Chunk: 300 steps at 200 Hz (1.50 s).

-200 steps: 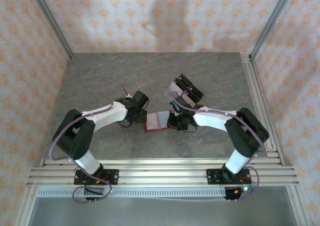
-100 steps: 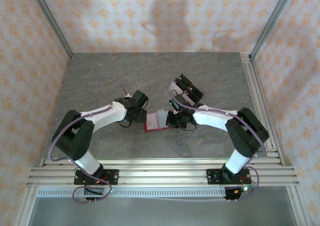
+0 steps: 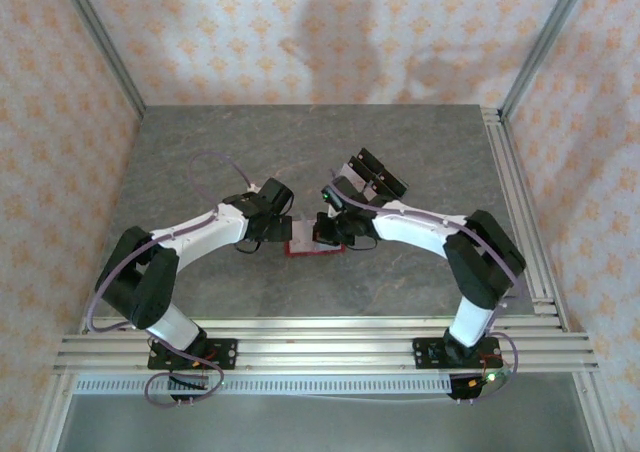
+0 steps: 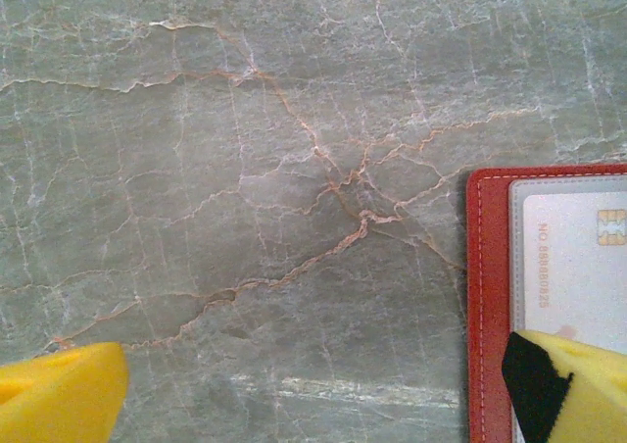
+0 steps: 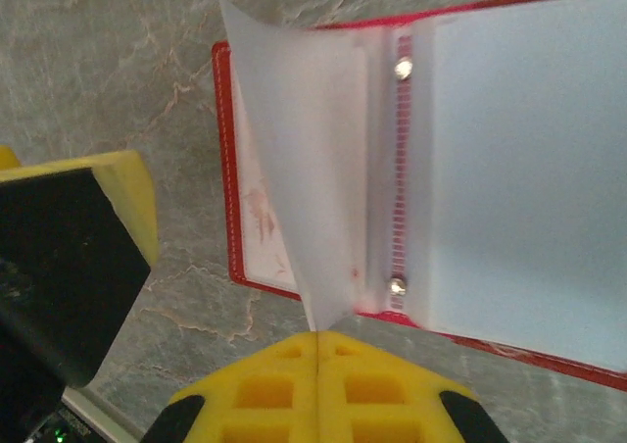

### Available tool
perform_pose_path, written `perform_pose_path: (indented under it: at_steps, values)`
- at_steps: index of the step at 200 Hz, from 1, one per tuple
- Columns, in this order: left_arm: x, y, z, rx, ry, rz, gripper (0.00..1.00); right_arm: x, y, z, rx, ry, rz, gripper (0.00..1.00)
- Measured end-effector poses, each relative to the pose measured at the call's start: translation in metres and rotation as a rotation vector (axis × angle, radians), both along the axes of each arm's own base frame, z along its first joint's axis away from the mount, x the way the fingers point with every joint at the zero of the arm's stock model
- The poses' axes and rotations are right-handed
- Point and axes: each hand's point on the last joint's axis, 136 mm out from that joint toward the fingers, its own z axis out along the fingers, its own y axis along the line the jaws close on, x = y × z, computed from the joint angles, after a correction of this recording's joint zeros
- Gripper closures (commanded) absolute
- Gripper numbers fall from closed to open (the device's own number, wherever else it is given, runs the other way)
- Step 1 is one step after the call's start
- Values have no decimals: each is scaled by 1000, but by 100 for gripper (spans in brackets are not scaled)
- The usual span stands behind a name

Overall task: Put the credit cards into the card holder
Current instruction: Flip over the card slot in the card holder, then pick up the credit card from the storage box.

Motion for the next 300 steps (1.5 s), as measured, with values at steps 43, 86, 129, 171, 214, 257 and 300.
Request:
perform_pose_path:
  at_steps: [43,86,129,171,214,257,300]
  values:
    - [0,6,5,11,-20,44,0,-11,31,-13,37,64,86,61]
    - [2,12,15,19,-52,78,0,-12,33,-2,71,61,103,58]
    - [5,7,20,-5,-59,70,0,8,8,53,145,-48,37,58]
    - [5,-11,19,-27,-53,26,0,44,-52,67,70,-125,-102,58]
    - [0,-38,-3,5,-6,-51,0,77,-114,71,-167,-191,-147,58]
    - [-5,-34,-18,43,27,-54,0,96,-139,61,-404,-250,-62,58]
    - [-4,-31,-19,58,21,-50,0,100,-159,35,-583,-228,15,58]
